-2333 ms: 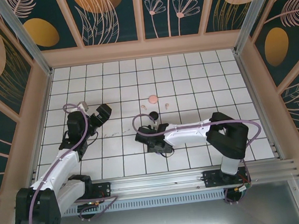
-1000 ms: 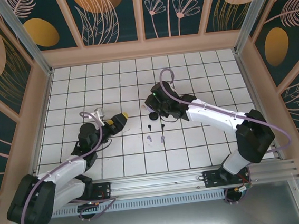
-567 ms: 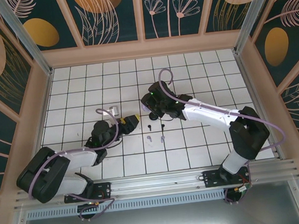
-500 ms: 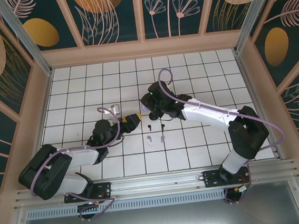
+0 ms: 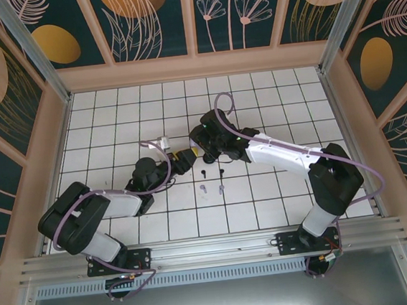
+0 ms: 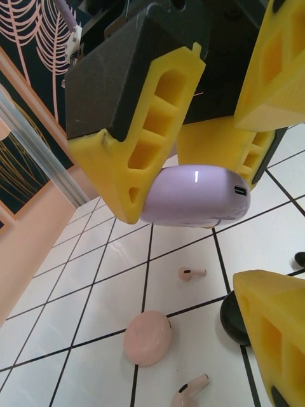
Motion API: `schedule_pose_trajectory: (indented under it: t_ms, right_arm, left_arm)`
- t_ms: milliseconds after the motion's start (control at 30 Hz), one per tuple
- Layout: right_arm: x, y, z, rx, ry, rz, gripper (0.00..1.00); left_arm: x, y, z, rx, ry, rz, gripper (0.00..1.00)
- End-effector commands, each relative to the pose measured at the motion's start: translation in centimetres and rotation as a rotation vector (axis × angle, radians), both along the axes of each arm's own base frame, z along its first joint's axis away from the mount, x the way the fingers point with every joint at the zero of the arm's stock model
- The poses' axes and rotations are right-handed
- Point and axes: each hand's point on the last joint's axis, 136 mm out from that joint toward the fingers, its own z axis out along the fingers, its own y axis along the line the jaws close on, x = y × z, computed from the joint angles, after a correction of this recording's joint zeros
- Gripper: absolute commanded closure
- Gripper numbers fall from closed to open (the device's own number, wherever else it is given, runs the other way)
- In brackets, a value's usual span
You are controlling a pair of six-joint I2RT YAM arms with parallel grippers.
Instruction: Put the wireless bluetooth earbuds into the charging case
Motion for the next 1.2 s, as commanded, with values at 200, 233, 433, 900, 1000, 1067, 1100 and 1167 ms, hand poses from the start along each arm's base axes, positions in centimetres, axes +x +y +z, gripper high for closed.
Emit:
schedule_pose_trajectory:
  t_ms: [200, 233, 433, 900, 1000, 1067, 1100, 1167]
  right_arm:
    - [0.3, 1.5, 0.9, 0.041, -0.016, 0.009, 0.63]
    - [0.2, 1.6, 0.9, 0.041, -0.014, 0.011, 0.63]
    - [0.1, 1.5, 0.8, 0.042, -0.013, 0.010, 0.64]
    - [-0.2, 1.5, 1.1, 0.051, -0.021, 0.014, 0.64]
    - [-0.3, 1.6, 1.4, 0.055, -0.027, 0.018, 0.64]
    - [-0.4, 1.7, 1.6, 0.061, -0.031, 0.021, 0.64]
    - [-0.5, 1.7, 1.8, 0.065, -0.035, 0.022, 0.64]
    - [-0.7, 1.8, 2.0, 0.069, -0.039, 0.026, 0.64]
  left_arm:
    - [1.0, -1.1, 1.7, -0.045, -0.065, -0.006, 0.46]
    - [1.1, -1.1, 1.8, -0.046, -0.068, -0.005, 0.47]
    - [1.3, -1.2, 1.4, -0.050, -0.059, -0.003, 0.54]
    - [1.4, -1.4, 1.4, -0.060, -0.059, -0.006, 0.74]
    - [1.5, -1.5, 1.4, -0.063, -0.060, -0.011, 0.79]
    - [1.5, -1.5, 1.5, -0.065, -0.061, -0.014, 0.82]
    - [1.4, -1.5, 1.6, -0.067, -0.061, -0.015, 0.84]
    - [1.5, -1.6, 1.7, -0.071, -0.062, -0.015, 0.87]
